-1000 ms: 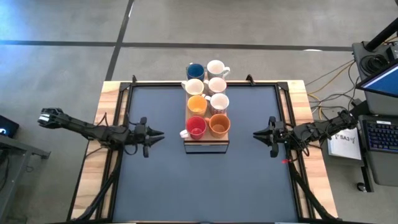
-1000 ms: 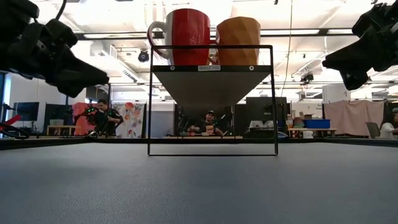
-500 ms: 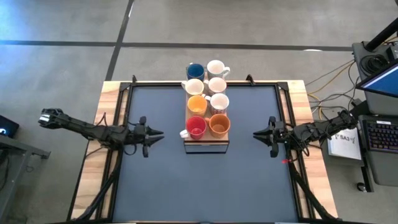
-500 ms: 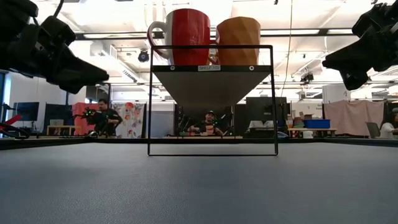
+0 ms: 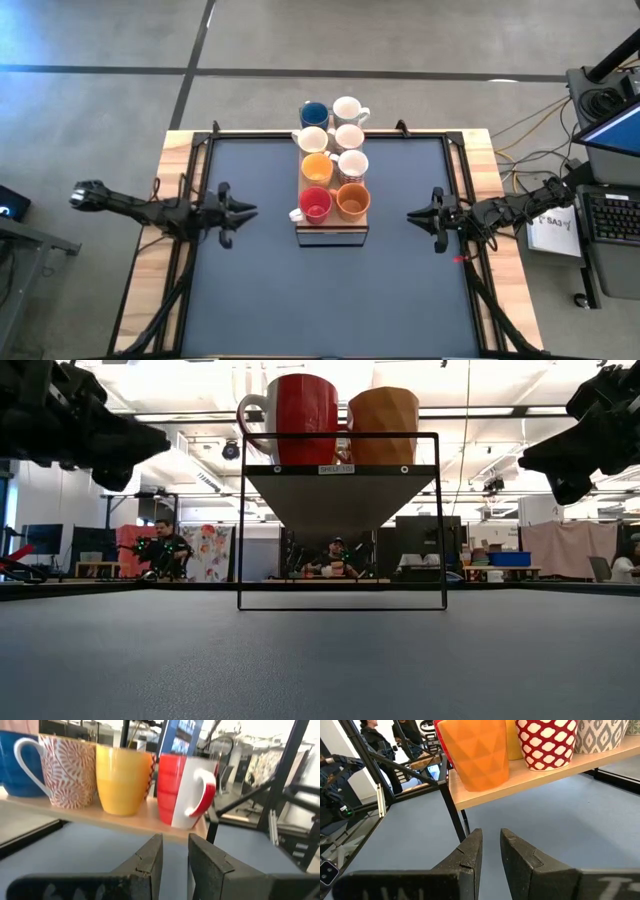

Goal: Place coffee mugs
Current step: Return to Home Position

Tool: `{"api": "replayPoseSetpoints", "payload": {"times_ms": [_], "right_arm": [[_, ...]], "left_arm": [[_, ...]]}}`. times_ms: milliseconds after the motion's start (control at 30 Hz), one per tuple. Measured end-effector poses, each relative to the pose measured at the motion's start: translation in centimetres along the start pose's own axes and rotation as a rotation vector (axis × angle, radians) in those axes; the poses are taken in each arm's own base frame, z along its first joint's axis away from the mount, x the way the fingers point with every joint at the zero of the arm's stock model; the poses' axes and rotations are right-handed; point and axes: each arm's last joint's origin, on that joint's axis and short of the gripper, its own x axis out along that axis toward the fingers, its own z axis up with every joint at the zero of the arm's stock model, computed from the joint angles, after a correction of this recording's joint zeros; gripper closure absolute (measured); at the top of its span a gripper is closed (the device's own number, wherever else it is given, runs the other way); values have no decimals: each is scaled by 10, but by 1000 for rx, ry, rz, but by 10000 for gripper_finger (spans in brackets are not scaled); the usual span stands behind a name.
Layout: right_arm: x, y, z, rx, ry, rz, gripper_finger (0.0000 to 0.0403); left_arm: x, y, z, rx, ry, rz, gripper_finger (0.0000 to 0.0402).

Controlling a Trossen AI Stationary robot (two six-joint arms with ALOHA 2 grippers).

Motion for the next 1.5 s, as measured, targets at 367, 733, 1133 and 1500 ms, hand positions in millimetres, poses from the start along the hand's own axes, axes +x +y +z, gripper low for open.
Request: {"api": "replayPoseSetpoints", "payload": {"times_ms": [367, 733, 1133, 1500], "right_arm": [[0, 0, 0, 0, 0, 0, 346], [0, 0, 0, 0, 0, 0, 346], [0, 0, 0, 0, 0, 0, 346], [0, 0, 0, 0, 0, 0, 346]], "left_arm": [[-12, 3, 16, -69, -161, -23, 326], [-18, 4, 23, -100, -234, -34, 326], [-16, 4, 21, -90, -211, -31, 326], [-14, 3, 19, -81, -191, -28, 326]]}}
